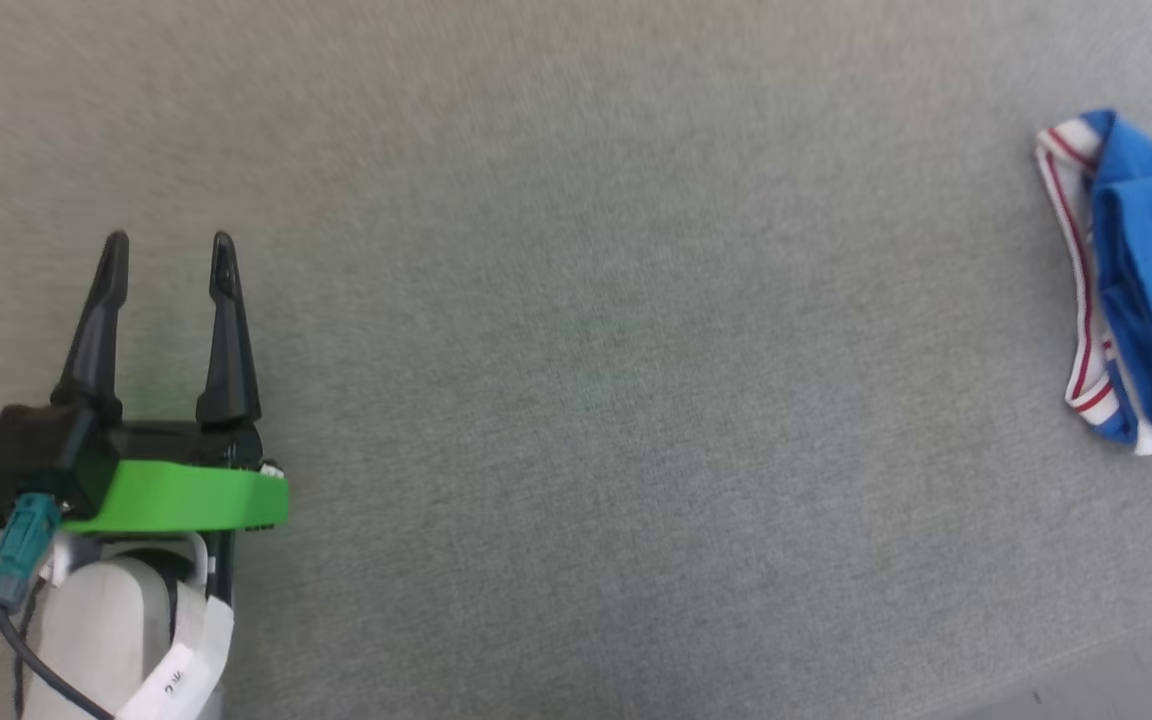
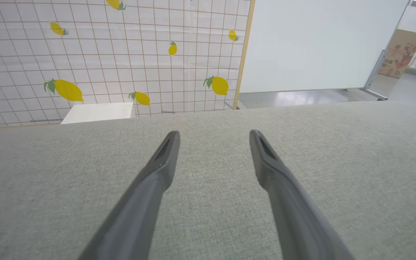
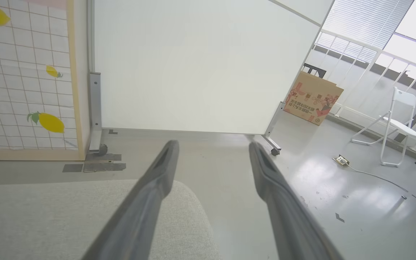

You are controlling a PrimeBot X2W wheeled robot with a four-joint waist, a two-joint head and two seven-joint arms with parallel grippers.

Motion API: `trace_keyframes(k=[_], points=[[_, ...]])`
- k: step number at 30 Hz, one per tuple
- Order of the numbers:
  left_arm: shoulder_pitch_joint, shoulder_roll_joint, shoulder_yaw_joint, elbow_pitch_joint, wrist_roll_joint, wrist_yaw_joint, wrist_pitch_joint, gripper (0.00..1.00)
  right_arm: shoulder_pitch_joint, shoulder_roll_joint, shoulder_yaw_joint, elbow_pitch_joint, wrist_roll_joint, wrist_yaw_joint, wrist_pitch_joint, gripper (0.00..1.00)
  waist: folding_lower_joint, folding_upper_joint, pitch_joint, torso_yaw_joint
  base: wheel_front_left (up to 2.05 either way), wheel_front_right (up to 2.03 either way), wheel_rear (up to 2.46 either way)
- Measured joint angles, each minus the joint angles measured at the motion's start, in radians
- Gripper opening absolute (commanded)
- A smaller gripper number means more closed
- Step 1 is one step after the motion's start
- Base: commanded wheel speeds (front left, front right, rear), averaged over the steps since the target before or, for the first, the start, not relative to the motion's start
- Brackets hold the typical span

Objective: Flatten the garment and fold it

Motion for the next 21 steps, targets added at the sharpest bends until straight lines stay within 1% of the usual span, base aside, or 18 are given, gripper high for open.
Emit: trace_keyframes(k=[4,7,9,10,14,17,20,21], points=[[0.018,-0.022,0.008,0.035,-0.015,0.011,-0.025,1.00,0.001,0.063,0.049,-0.118,0.022,0.000,-0.033,1.00,-0.0001,0.0000,-0.087,0.020,0.00,0.00,0.00],[0.035,-0.030,0.020,0.053,-0.024,0.020,-0.037,1.00,0.020,0.129,0.092,-0.190,0.024,0.000,-0.060,1.00,0.0000,0.0000,-0.156,0.039,0.00,0.00,0.00],[0.046,-0.033,0.027,0.060,-0.029,0.026,-0.042,1.00,0.053,0.176,0.115,-0.230,0.006,0.000,-0.078,1.00,-0.0001,0.0000,-0.204,0.054,0.00,0.00,0.00],[0.050,-0.037,0.030,0.064,-0.031,0.028,-0.044,1.00,0.069,0.212,0.110,-0.243,0.006,0.000,-0.093,1.00,-0.0001,0.0000,-0.227,0.062,0.00,0.00,0.00],[0.057,-0.052,0.035,0.077,-0.051,0.037,-0.046,1.00,0.139,0.322,0.102,-0.277,-0.013,-0.001,-0.142,1.00,-0.0001,0.0000,-0.298,0.100,0.00,0.00,0.00],[0.057,-0.059,0.038,0.087,-0.055,0.049,-0.053,1.00,0.209,0.415,0.097,-0.296,-0.031,-0.001,-0.187,1.00,-0.0001,0.0000,-0.339,0.146,0.00,0.00,0.00],[0.058,-0.066,0.037,0.105,-0.056,0.061,-0.054,1.00,0.291,0.485,0.102,-0.303,-0.063,-0.001,-0.216,1.00,-0.0001,0.0000,-0.369,0.192,0.00,0.00,0.00],[0.058,-0.070,0.039,0.109,-0.057,0.066,-0.054,1.00,0.317,0.496,0.108,-0.302,-0.077,-0.001,-0.220,1.00,-0.0001,0.0000,-0.378,0.205,0.00,0.00,0.00]])
